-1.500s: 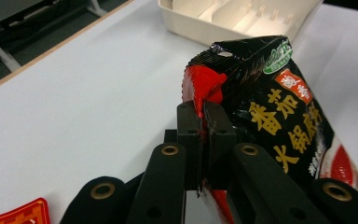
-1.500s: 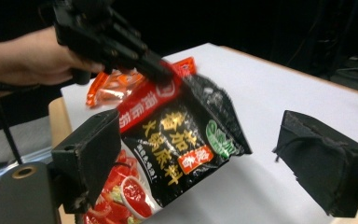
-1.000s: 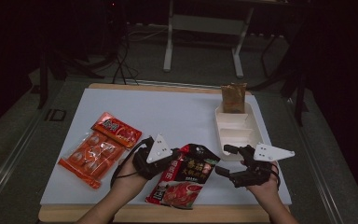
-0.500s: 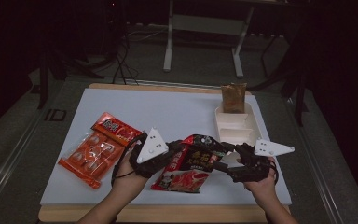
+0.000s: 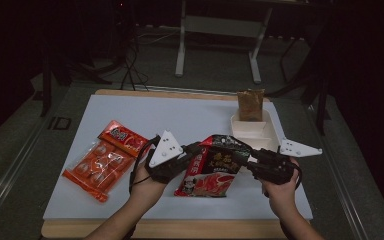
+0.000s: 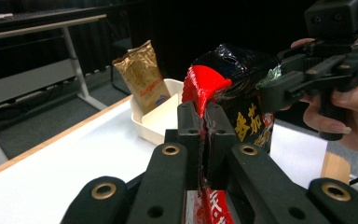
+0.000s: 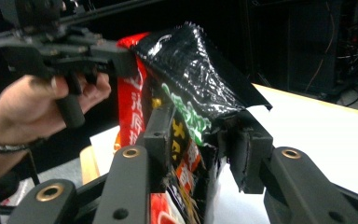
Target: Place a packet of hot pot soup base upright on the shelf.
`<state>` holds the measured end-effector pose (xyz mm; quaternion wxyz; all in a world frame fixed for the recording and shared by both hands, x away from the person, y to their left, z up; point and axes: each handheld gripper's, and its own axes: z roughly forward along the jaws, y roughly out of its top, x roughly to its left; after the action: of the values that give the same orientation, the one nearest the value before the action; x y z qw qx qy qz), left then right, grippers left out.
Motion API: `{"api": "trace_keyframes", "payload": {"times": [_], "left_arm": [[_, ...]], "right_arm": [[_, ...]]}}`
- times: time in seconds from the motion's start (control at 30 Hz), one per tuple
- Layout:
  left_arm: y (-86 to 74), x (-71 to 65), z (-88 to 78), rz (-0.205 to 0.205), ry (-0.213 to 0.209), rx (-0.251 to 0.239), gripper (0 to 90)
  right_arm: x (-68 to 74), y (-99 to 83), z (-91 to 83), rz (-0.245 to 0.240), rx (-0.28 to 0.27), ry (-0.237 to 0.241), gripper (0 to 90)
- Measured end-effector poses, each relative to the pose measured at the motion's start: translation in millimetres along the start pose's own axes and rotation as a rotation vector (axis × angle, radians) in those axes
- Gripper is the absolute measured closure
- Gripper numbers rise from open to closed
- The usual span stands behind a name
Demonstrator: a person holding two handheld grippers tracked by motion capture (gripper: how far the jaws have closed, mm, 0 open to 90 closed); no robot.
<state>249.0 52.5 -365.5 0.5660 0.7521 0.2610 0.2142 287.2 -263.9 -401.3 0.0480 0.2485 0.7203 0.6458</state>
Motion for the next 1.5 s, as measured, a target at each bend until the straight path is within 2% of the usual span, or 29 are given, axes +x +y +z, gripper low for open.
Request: {"api": "trace_keyframes", "payload": {"times": [0.07,0.13,0.23,0.37,0.5,0.6,0.73,0.83,0.87,0.93,0.97,1.0,1.17,1.2,1.3,1.37,1.47,1.5], "left_arm": [[0.6,2.6,-0.5,0.001,0.004,0.0,88.3],[0.3,6.3,-0.3,-0.014,0.003,-0.003,88.2],[-0.3,11.4,0.9,-0.031,0.005,0.02,88.0],[-1.5,17.2,0.6,-0.044,-0.019,0.013,87.1],[-3.9,19.7,0.7,-0.038,-0.029,0.009,83.9],[-5.1,20.9,1.0,-0.056,-0.014,0.004,79.3],[-4.5,26.5,-4.5,-0.12,-0.005,-0.023,65.6],[-2.6,30.8,-11.8,-0.147,0.002,-0.044,48.9],[-2.3,31.2,-14.1,-0.148,-0.004,-0.05,46.1],[-2.4,30.2,-18.5,-0.136,0.015,-0.056,40.7],[-3.1,29.9,-19.7,-0.136,0.006,-0.055,39.0],[-4.1,29.3,-20.1,-0.144,0.014,-0.053,35.7],[-13.3,28.8,-21.2,-0.132,-0.033,-0.033,18.3],[-15.7,27.9,-21.3,-0.131,-0.041,-0.029,18.2],[-24.6,21.6,-20.1,-0.108,-0.019,-0.006,14.9],[-30.8,19.2,-19.3,-0.112,-0.018,0.008,14.7],[-39.2,17.5,-16.8,-0.102,0.003,0.051,2.5],[-42.6,18.0,-17.3,-0.106,0.001,0.049,2.0]], "right_arm": [[-0.7,5.2,1.8,-0.009,0.009,-0.007,68.3],[-1.4,9.9,3.5,-0.018,0.029,-0.007,72.4],[1.1,16.2,6.4,-0.054,0.061,-0.029,77.3],[3.8,23.8,8.0,-0.073,0.086,-0.046,78.4],[5.9,29.5,7.5,-0.097,0.104,-0.055,78.6],[5.4,32.2,6.3,-0.101,0.1,-0.06,78.5],[5.3,36.2,4.0,-0.114,0.096,-0.071,78.5],[4.0,40.8,0.8,-0.121,0.089,-0.083,78.5],[3.3,42.8,-0.5,-0.122,0.084,-0.088,78.4],[2.0,47.7,-4.4,-0.13,0.068,-0.097,78.4],[1.4,50.3,-6.7,-0.137,0.056,-0.108,78.4],[0.2,53.4,-9.0,-0.137,0.047,-0.11,78.3],[-7.7,69.7,-19.9,-0.139,0.002,-0.152,78.4],[-9.5,73.1,-21.9,-0.14,-0.002,-0.16,78.4],[-16.2,82.1,-27.1,-0.14,-0.019,-0.183,78.3],[-20.8,87.4,-30.0,-0.139,-0.028,-0.201,78.4],[-27.4,94.4,-33.8,-0.141,-0.039,-0.228,78.3],[-29.9,96.5,-35.1,-0.142,-0.04,-0.237,78.4]]}}
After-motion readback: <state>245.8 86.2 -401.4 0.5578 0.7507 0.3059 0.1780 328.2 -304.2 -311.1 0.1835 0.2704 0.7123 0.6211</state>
